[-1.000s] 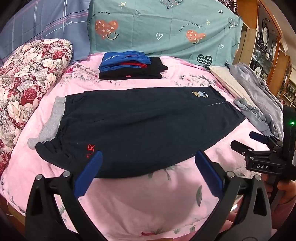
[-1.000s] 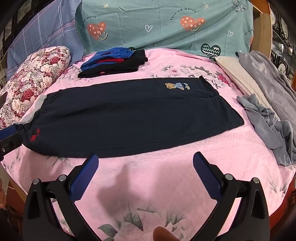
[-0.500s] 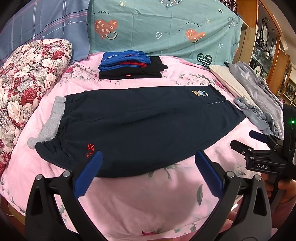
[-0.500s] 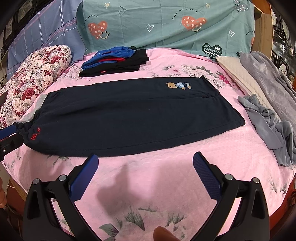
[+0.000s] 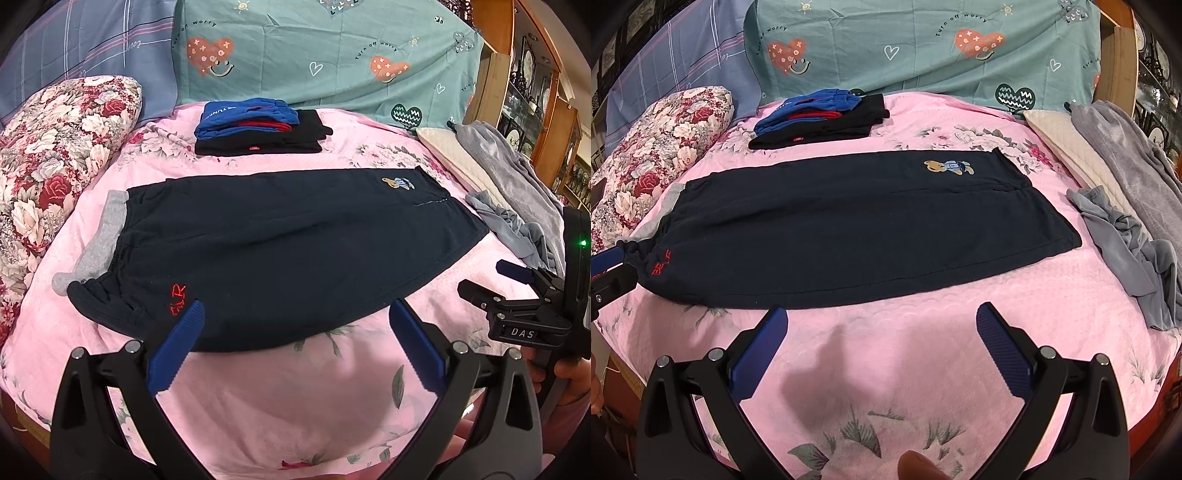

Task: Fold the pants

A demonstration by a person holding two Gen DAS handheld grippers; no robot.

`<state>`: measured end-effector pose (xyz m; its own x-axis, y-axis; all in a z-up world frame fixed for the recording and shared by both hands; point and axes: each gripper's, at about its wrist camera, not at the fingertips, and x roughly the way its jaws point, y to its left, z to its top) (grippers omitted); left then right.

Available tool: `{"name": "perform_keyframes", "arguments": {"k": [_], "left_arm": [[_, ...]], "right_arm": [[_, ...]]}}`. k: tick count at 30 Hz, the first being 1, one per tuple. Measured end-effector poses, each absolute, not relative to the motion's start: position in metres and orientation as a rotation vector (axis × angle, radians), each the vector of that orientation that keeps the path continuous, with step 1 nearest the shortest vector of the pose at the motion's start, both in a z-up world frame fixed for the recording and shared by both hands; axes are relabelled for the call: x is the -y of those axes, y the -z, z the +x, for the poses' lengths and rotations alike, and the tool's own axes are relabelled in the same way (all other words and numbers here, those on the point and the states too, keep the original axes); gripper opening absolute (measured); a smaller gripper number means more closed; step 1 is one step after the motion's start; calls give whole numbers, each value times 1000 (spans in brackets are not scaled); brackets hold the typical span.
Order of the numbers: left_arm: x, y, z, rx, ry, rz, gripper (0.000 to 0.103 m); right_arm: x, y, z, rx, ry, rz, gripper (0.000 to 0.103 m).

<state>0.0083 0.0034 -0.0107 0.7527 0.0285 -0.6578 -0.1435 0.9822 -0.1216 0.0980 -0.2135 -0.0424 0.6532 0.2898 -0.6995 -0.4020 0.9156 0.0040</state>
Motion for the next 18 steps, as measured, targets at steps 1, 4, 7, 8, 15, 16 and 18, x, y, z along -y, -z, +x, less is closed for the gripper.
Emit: {"name": "perform_keyframes", "arguments": {"k": [1,4,7,8,15,16,18], "left_arm": [[-3,10,8,-712,-95,-168,101],[-3,10,7,-711,-96,-166,101],[-4,8,6,-703,-104,-161,101],[-5,7,6,-701,-105,-163,101],[-7,7,7,-704,-104,-166,101],[-6,7,7,-705,-103,-166,101],[-6,8,8,-710,-102,-168,101]], "right_arm": [[214,42,98,-763,-395,-157,102],[214,41,98,-760,-396,-158,102],[214,41,99,-761,-396,-158,102],[214,41,99,-762,-395,-158,102],[215,42,100,-765,-395,-160,102],[215,42,99,-764,-395,-159,102],[215,42,100,-766,-395,-158,102]]}}
